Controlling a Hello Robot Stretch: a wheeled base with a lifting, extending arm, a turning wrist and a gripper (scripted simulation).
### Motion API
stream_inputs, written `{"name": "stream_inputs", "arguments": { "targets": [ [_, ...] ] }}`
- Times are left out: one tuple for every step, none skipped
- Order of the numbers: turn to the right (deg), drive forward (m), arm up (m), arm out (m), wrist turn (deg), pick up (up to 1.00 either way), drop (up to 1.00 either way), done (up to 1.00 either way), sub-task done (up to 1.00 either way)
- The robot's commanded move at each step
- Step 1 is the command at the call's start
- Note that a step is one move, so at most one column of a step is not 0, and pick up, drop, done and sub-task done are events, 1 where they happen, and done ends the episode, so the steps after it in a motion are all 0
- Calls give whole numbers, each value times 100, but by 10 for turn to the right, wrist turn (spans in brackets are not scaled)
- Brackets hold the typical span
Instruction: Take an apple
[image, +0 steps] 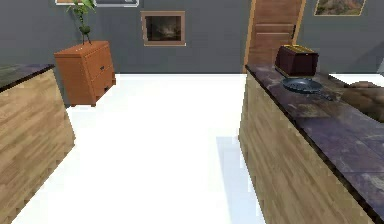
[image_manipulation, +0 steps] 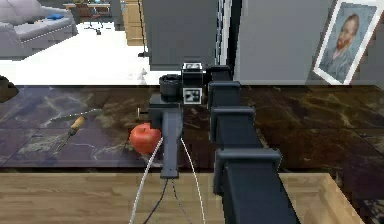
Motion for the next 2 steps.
{"name": "stream_inputs", "arguments": {
  "targets": [
    [0,0,0,0,450,0,0,0,0],
    [0,0,0,0,450,0,0,0,0]
  ]
}}
